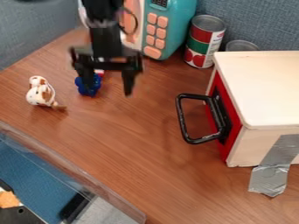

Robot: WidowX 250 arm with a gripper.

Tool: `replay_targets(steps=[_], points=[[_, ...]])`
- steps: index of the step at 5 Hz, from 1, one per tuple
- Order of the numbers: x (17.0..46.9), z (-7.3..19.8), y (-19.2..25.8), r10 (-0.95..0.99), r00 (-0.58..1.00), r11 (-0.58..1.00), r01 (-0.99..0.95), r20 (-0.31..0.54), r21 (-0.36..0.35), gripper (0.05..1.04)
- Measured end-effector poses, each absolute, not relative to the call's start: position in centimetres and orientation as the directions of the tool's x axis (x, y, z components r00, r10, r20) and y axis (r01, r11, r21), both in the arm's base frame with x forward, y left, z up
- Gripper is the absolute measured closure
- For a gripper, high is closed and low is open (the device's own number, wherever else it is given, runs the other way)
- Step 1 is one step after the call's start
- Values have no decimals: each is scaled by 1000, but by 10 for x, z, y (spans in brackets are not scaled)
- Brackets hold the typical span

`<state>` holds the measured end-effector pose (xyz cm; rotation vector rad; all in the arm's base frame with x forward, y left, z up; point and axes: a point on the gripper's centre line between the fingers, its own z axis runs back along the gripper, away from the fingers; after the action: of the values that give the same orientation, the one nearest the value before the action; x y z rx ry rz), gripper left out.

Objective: Open the drawer

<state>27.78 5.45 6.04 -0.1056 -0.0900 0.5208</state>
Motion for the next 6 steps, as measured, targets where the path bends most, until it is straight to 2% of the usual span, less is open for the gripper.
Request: replay_targets(steps=[2,3,5,6], points=[[293,60,1,534,845,812,-508,18,-287,84],[297,66,-19,513,858,812,-477,22,-337,83],[305,45,-34,512,859,815,-476,23,-331,83],[304,31,-42,511,860,816,-485,1,-314,127]])
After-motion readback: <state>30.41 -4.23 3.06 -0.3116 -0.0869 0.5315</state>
